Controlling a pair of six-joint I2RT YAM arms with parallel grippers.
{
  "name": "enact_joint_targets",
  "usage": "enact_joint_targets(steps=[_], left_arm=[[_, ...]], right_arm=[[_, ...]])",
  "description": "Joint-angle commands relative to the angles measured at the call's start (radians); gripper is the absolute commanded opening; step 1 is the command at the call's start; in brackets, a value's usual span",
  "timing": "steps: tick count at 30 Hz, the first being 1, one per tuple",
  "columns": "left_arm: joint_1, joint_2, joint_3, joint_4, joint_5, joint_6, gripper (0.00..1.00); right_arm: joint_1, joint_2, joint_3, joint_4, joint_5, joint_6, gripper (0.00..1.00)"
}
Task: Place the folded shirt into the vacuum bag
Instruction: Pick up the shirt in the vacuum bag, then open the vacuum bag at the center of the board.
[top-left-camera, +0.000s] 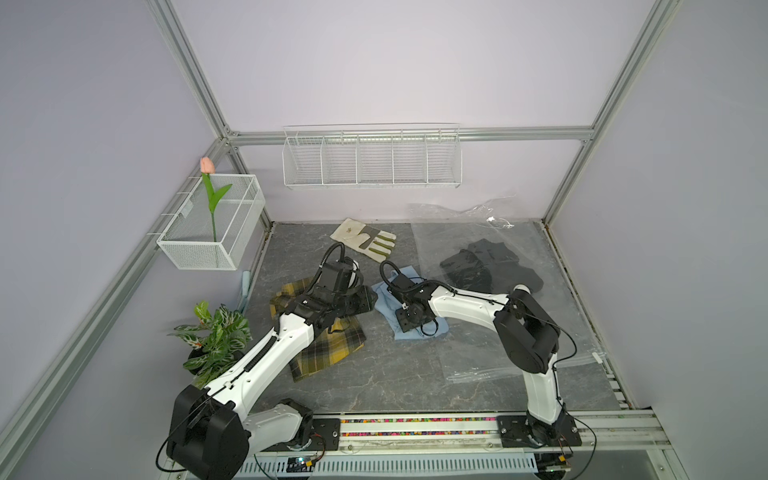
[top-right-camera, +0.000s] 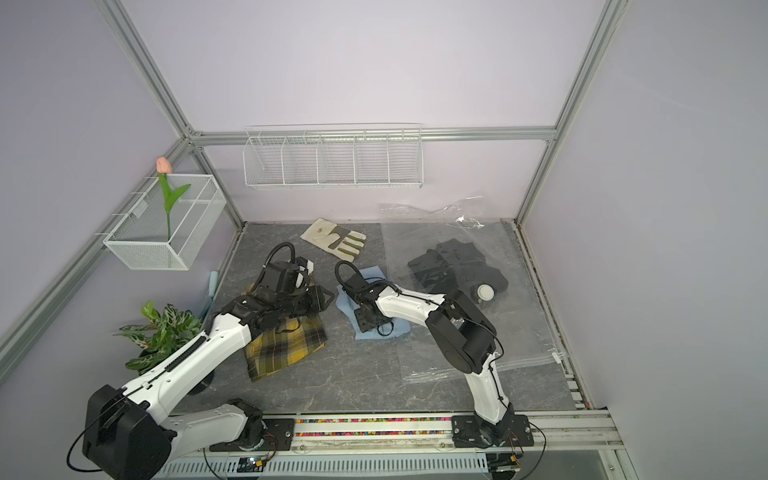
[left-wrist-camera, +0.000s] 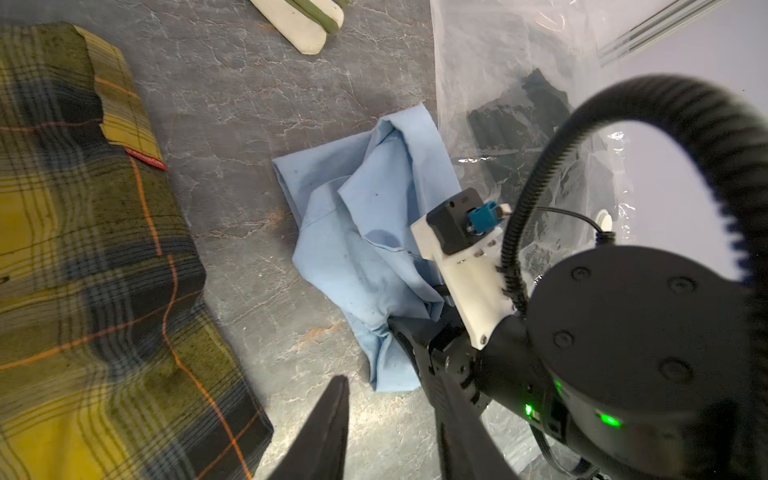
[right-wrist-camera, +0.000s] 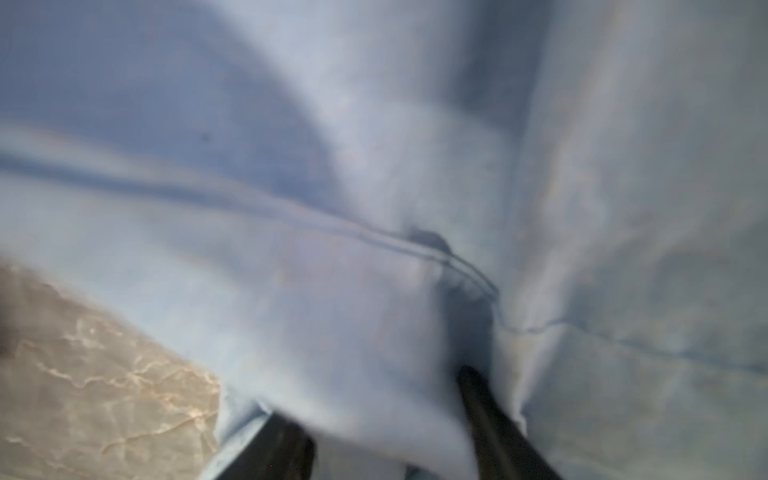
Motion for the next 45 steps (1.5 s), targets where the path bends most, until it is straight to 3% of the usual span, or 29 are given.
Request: enact_joint_targets(steps=[1,4,8,14,21,25,28,32,37,45], left_arm=[[0.004,-0.019,0.019,-0.038,-0.032,0.008,0.38],[0.004,-0.025,0.037,-0.063,-0.046,0.022,0.38],[0.004,-0.043,0.044,-0.065,-0.045,0.026,0.38],[-0.013,-0.051,0.020,0.012,0.018,0.043,0.39],[-0.181,0.079,0.037,0.109,-0.002,0.047,0.41],[-0.285,0.189,0.084,0.163,-0.005,0.043,0.42],[-0.353,0.276,0.134,0.178,-0.009,0.054,0.42],[-0.420,0.362,0.183,0.197,-0.011,0.065,0.42],[-0.437,0.392,0.190,0.207,-0.008,0.069,0.42],[-0.437,0.324,0.158,0.175,-0.026,0.159,0.42]], right_arm=[[-0.002,0.093,-0.013,-0.120,-0.042,-0.018,0.29],[-0.004,0.039,0.027,-0.122,-0.070,-0.038,0.19],[-0.043,-0.170,0.002,-0.010,-0.167,-0.017,0.08],[-0.162,-0.456,-0.084,0.009,-0.212,0.017,0.07],[-0.410,-0.738,-0.287,-0.054,-0.205,0.029,0.07],[-0.565,-0.799,-0.288,-0.089,-0.158,-0.004,0.07],[-0.629,-0.740,-0.272,-0.089,-0.085,-0.049,0.07],[-0.642,-0.562,-0.291,0.003,-0.128,-0.069,0.07],[-0.552,-0.356,-0.289,0.093,-0.185,-0.053,0.07],[-0.334,-0.066,-0.244,0.151,-0.302,-0.040,0.07]])
